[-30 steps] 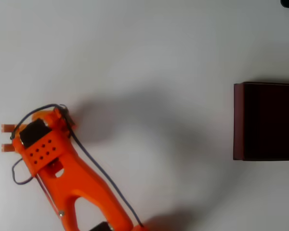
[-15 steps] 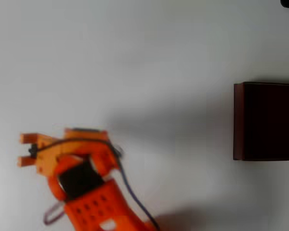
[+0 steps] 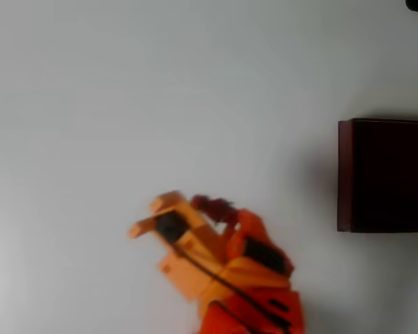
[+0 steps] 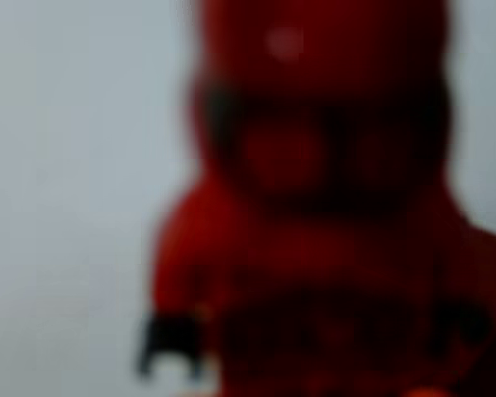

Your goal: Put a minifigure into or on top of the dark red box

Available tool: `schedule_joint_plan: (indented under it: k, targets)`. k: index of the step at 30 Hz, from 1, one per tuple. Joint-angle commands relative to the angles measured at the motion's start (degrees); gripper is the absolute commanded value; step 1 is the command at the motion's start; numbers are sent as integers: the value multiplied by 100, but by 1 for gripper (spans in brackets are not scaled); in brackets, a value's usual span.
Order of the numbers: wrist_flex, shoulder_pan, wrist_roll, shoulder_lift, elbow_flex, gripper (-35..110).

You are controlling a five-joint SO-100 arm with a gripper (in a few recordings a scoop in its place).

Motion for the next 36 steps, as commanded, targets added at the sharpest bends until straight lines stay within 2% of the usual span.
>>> schedule_joint_plan:
  k: [1, 8, 15, 24, 29, 36]
  targets:
    - [-308, 1055, -123, -352, -281, 0]
    - [-896, 2681, -562, -2188, -1617, 0]
    - [-1512, 3709, -536, -4113, -2540, 0]
    - [-2030, 3823, -396, -5722, -2777, 0]
    - [-2312, 3832, -316, -5941, -2505, 0]
    - [-2127, 3850, -167, -6056, -2575, 12]
